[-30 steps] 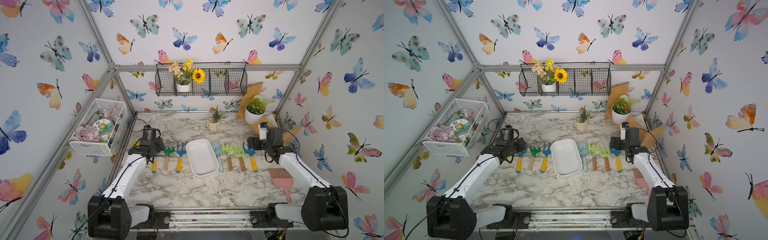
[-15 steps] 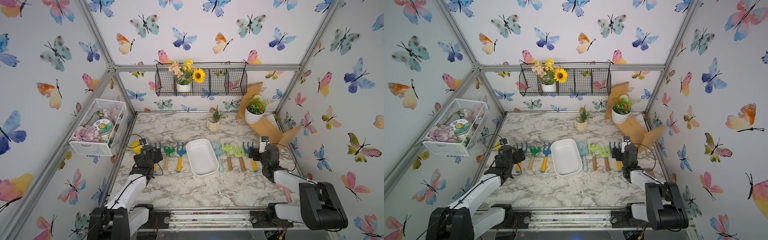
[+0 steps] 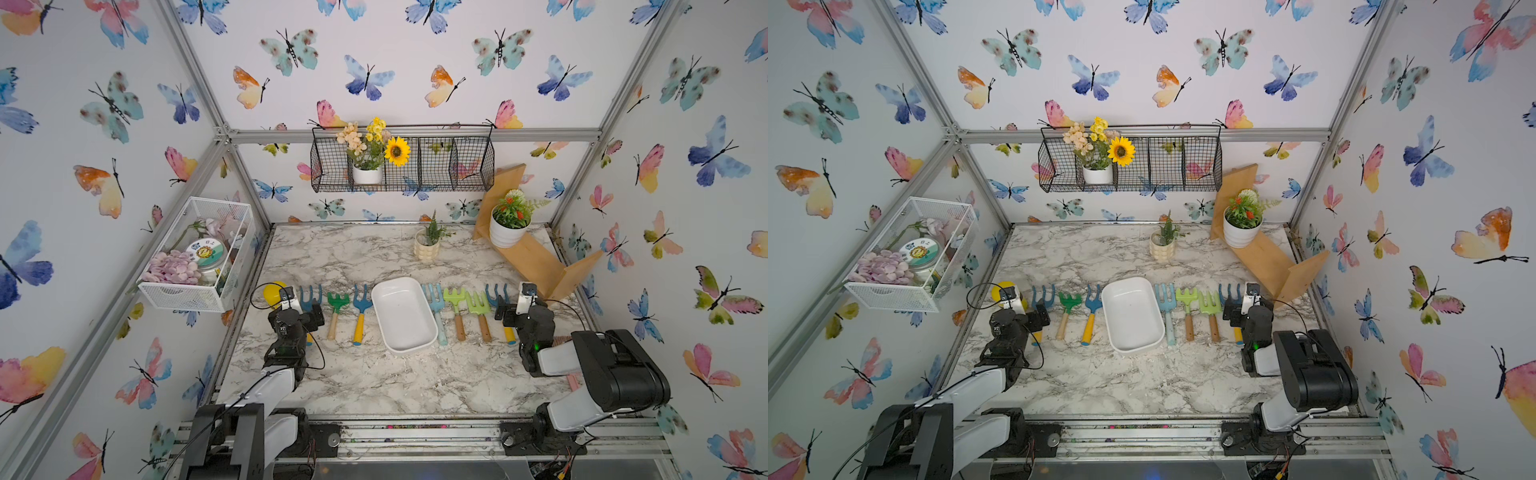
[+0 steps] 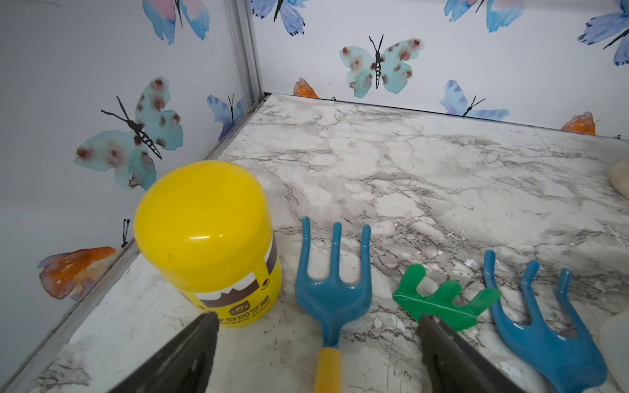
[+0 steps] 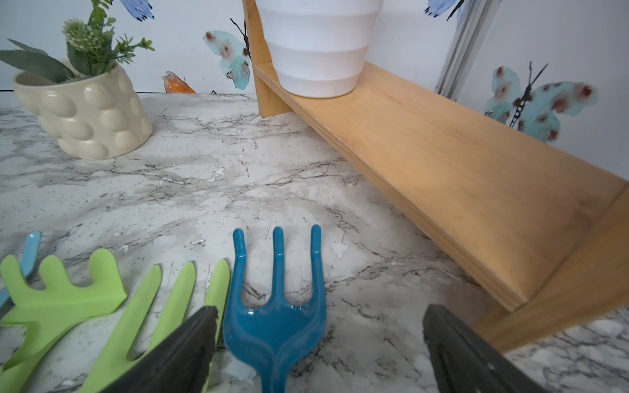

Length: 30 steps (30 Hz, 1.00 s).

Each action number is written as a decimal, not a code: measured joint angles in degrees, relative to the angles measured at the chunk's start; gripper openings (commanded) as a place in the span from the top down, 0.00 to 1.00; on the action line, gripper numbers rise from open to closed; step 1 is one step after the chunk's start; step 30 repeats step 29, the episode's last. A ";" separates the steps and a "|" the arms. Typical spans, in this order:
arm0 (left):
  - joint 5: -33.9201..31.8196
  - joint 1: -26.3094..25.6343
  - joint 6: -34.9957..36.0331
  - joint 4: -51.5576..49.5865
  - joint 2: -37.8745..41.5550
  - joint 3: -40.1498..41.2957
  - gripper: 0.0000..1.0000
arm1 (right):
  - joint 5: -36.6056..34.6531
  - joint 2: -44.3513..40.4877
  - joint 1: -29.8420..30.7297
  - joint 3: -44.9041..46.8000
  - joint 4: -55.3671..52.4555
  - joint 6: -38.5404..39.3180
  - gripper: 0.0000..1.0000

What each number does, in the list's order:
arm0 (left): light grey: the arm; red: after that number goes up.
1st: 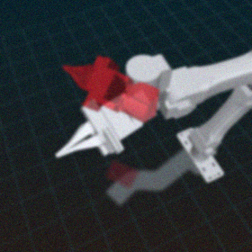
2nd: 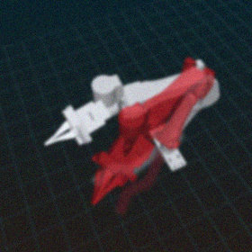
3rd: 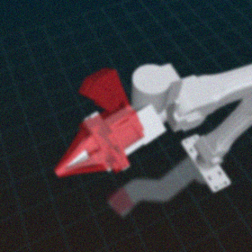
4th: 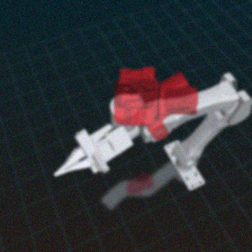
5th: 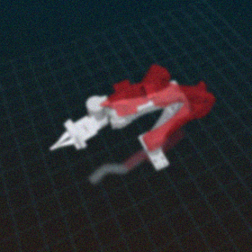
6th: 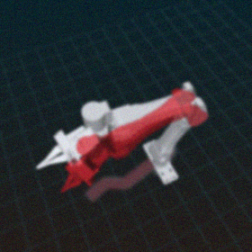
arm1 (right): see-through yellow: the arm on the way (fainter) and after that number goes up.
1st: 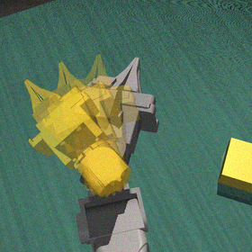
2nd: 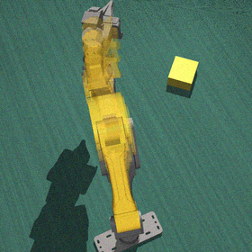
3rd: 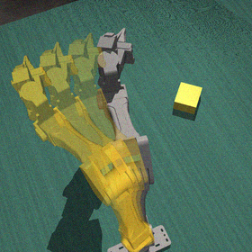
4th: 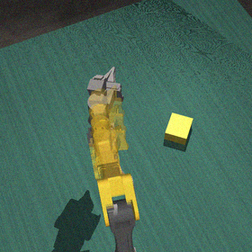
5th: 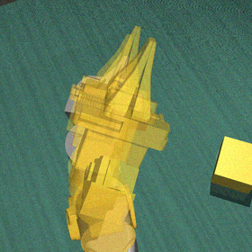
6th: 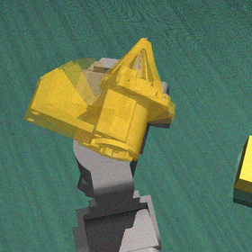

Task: Take the hand rake out of the storage box
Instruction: Reset both arms

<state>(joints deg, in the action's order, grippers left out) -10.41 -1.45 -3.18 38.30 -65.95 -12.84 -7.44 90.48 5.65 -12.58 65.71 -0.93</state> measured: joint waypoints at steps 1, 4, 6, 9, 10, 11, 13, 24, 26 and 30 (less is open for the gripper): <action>0.66 0.00 0.22 1.51 -1.51 -0.02 0.01 | 0.00 0.09 0.00 0.09 0.63 0.09 0.01; 2.73 0.00 0.57 5.92 -5.35 -0.13 0.01 | 0.00 -0.11 0.00 -0.35 1.29 0.15 0.01; 3.32 0.02 0.59 10.01 -8.70 -0.35 0.01 | 0.00 -0.11 0.00 -0.96 1.29 0.15 0.02; 4.09 0.02 0.66 16.70 -13.29 0.59 0.01 | 0.00 -0.11 0.00 -1.49 1.27 0.15 0.02; 4.39 0.02 0.74 17.88 -14.19 1.03 0.01 | 0.00 -0.11 0.00 -1.53 1.27 0.15 0.02; 4.70 0.02 0.85 18.32 -14.62 1.31 0.01 | 0.00 -0.11 0.00 -1.55 1.27 0.15 0.02; 5.07 0.00 1.07 19.06 -14.69 1.42 0.01 | 0.00 -0.11 0.00 -1.57 1.25 0.15 0.02; 5.27 -0.15 1.79 21.27 -14.69 1.31 0.01 | 0.00 -0.11 0.00 -1.57 1.25 0.15 0.02; 5.27 -0.15 1.86 21.22 -14.69 1.27 0.01 | 0.00 -0.11 0.00 -1.57 1.25 0.15 0.02; 5.29 -0.15 1.88 21.24 -14.69 1.16 0.01 | 0.00 -0.11 0.00 -1.57 1.25 0.15 0.01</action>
